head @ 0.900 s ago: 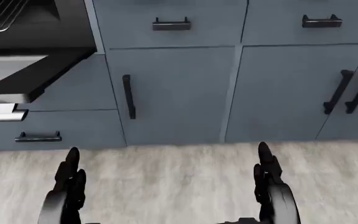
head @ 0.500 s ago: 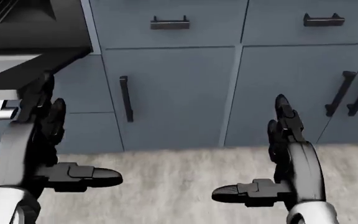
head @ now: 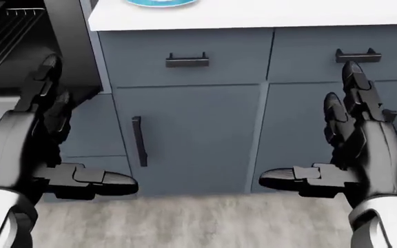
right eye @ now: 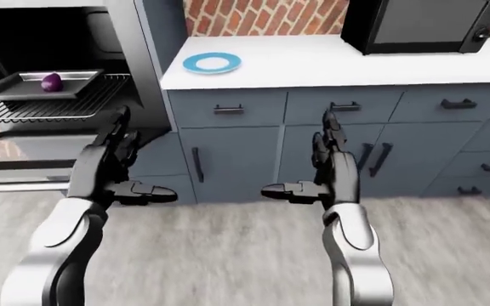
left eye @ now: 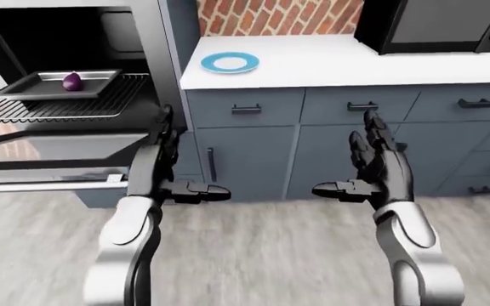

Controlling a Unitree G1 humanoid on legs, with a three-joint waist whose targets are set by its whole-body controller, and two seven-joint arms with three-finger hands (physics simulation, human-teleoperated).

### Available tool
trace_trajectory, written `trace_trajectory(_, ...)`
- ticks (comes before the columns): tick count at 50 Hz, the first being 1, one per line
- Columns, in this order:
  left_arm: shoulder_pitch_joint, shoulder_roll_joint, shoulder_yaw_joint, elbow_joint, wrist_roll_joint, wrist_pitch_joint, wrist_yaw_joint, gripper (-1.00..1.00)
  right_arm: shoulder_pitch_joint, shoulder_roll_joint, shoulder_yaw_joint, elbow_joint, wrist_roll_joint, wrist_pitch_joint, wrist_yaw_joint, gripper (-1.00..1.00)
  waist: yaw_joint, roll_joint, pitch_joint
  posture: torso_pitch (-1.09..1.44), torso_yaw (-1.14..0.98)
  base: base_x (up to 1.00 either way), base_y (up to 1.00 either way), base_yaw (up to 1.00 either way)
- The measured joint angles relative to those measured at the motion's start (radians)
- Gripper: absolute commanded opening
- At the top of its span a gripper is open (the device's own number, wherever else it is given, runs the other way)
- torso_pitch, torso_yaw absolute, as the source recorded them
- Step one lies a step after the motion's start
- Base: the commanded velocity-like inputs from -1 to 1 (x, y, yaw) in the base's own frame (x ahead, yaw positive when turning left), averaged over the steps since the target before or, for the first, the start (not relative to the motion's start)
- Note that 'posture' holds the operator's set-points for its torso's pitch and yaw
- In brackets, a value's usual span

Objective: Pick the eggplant from the oven and place it on the plate on the counter.

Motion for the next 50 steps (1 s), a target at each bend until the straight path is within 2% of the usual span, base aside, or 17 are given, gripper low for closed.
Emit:
trace_trajectory(5, -0.002, -0.002, -0.005, -0.015, 0.004, -0.014, -0.001, 1.00, 0.012, 0.007, 0.014, 0.024, -0.012, -0.029, 0.003, 1.00, -0.017, 0.073, -0.018, 0.00, 0.00, 0.77, 0.00, 0.00)
trace_trajectory(8, 0.014, 0.006, 0.010, 0.004, 0.012, 0.014, 0.000, 1.00, 0.026, 0.022, 0.043, 0.032, -0.014, -0.003, 0.005, 1.00, 0.010, 0.080, 0.033, 0.00, 0.00, 0.77, 0.00, 0.00)
trace_trajectory(10, 0.007, 0.006, 0.017, 0.008, 0.018, 0.039, 0.003, 1.00, 0.028, 0.019, 0.046, 0.027, -0.016, 0.019, 0.008, 1.00, 0.021, 0.090, 0.019, 0.00, 0.00, 0.76, 0.00, 0.00)
trace_trajectory(18, -0.046, 0.013, 0.023, -0.071, 0.009, 0.059, 0.008, 1.00, -0.004, 0.015, 0.027, -0.091, -0.026, 0.033, -0.006, 1.00, 0.053, 0.035, -0.025, 0.00, 0.00, 0.76, 0.00, 0.00)
trace_trajectory(20, -0.057, 0.017, 0.025, -0.077, 0.006, 0.061, 0.011, 1.00, -0.007, 0.017, 0.032, -0.095, -0.025, 0.037, -0.008, 1.00, 0.042, -0.005, -0.034, 0.00, 0.00, 0.32, 0.00, 0.00)
trace_trajectory(23, -0.050, 0.005, 0.003, -0.054, -0.005, 0.073, 0.011, 1.00, 0.015, 0.014, 0.014, -0.071, -0.025, 0.052, -0.011, 1.00, 0.014, -0.035, 0.020, 0.00, 0.00, 0.03, 0.00, 0.00)
trace_trajectory(25, -0.046, 0.007, 0.003, -0.046, -0.013, 0.085, 0.010, 1.00, 0.009, 0.012, 0.003, -0.067, -0.022, 0.072, -0.016, 1.00, 0.009, -0.044, 0.029, 0.00, 0.00, 0.00, 0.00, 0.00)
trace_trajectory(27, -0.041, 0.008, 0.008, -0.039, -0.015, 0.084, 0.010, 1.00, 0.001, 0.009, -0.006, -0.080, -0.011, 0.077, -0.019, 1.00, 0.009, -0.020, 0.024, 0.00, 0.00, 0.00, -0.20, 0.00)
trace_trajectory(29, -0.046, 0.011, 0.012, -0.050, -0.017, 0.092, 0.013, 1.00, 0.000, 0.006, -0.004, -0.089, -0.006, 0.069, -0.021, 1.00, 0.000, 0.025, 0.023, 0.00, 0.00, 0.00, -0.51, 0.00)
trace_trajectory(31, -0.055, 0.015, 0.023, -0.075, -0.016, 0.093, 0.019, 1.00, -0.012, 0.004, 0.008, -0.097, -0.001, 0.064, -0.018, 1.00, 0.017, 0.093, 0.037, 0.00, 0.00, 0.00, -0.62, 0.00)
trace_trajectory(32, -0.058, 0.021, 0.026, -0.076, -0.016, 0.087, 0.021, 1.00, -0.009, 0.015, 0.016, -0.101, 0.001, 0.059, -0.016, 1.00, 0.025, 0.101, 0.051, 0.00, 0.00, 0.00, -0.65, 0.00)
trace_trajectory(36, -0.046, 0.019, 0.030, -0.046, -0.011, 0.083, 0.027, 1.00, 0.011, 0.017, 0.038, -0.062, 0.011, 0.071, -0.001, 1.00, 0.040, 0.094, -0.008, 0.00, 0.00, 0.00, -0.64, 0.00)
trace_trajectory(38, -0.055, 0.021, 0.026, -0.059, -0.014, 0.082, 0.026, 1.00, 0.006, 0.014, 0.028, -0.079, 0.007, 0.063, 0.000, 1.00, 0.035, 0.084, -0.021, 0.00, 0.00, 0.00, -0.64, 0.00)
trace_trajectory(41, -0.053, 0.025, 0.031, -0.081, -0.021, 0.077, 0.023, 1.00, -0.007, 0.011, 0.021, -0.116, 0.007, 0.047, 0.001, 1.00, 0.036, 0.041, -0.028, 0.00, 0.00, 0.00, -0.22, 0.00)
trace_trajectory(44, -0.065, 0.029, 0.038, -0.093, -0.022, 0.078, 0.026, 1.00, -0.012, 0.008, 0.029, -0.164, 0.008, 0.032, 0.005, 1.00, 0.044, -0.032, 0.005, 0.00, 0.00, 0.00, 0.00, 0.12)
trace_trajectory(45, -0.062, 0.017, 0.032, -0.093, -0.024, 0.077, 0.026, 1.00, -0.003, 0.003, 0.029, -0.159, 0.007, 0.025, 0.012, 1.00, 0.033, -0.040, 0.005, 0.00, 0.00, 0.00, 0.00, 1.00)
trace_trajectory(50, -0.045, 0.020, 0.009, -0.074, -0.052, 0.119, 0.006, 1.00, 0.021, 0.011, 0.026, -0.110, -0.005, 0.077, 0.025, 1.00, 0.014, -0.008, -0.013, 0.00, 0.00, 0.00, 0.00, 1.00)
